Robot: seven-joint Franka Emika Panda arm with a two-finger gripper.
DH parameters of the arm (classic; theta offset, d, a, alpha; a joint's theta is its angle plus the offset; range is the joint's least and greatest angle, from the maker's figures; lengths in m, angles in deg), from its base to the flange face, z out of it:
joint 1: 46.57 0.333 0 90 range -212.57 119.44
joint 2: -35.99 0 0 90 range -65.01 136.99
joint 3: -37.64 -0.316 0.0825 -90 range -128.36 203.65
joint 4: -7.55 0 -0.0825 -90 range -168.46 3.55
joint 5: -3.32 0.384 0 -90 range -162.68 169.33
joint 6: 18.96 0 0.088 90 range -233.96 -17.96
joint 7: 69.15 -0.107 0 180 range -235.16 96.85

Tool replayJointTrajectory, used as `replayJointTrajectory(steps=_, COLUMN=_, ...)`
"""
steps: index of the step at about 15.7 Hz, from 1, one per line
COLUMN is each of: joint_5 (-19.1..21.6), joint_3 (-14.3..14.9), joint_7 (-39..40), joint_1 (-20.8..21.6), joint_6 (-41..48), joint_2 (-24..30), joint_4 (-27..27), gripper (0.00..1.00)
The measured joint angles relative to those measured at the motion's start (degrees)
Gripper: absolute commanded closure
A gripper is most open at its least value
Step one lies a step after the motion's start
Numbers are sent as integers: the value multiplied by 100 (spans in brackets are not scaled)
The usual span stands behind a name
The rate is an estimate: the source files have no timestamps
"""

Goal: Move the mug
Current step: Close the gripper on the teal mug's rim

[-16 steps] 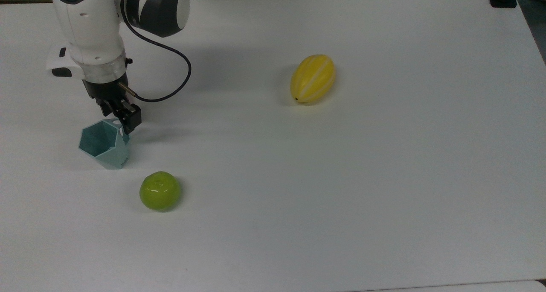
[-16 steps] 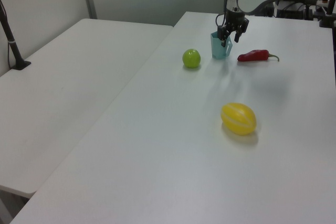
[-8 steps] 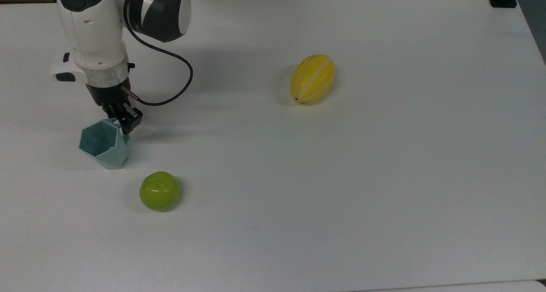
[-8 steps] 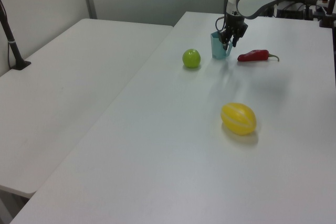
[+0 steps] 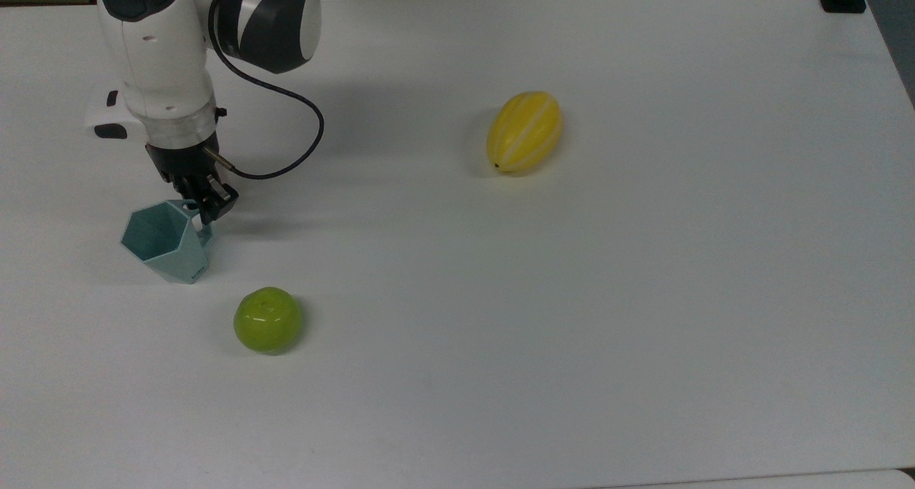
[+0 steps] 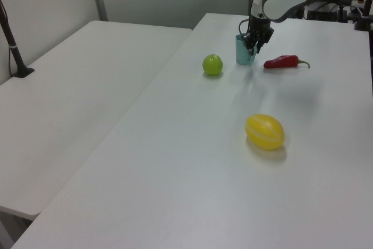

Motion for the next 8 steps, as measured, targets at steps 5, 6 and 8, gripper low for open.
replayJointTrajectory(steps=5, joint_5=-2, joint_3=0, joint_7=14, joint_1=0, joint_6=0, joint_2=0, joint_4=1, gripper=100)
replayJointTrajectory(steps=6, joint_5=-2, joint_3=0, joint_7=18, joint_1=0, joint_6=0, joint_2=2, joint_4=4, gripper=100)
replayJointTrajectory(steps=8, joint_5=-2, joint_3=-2, joint_7=20, joint_1=3, joint_6=-1, joint_2=33, joint_4=28, gripper=100)
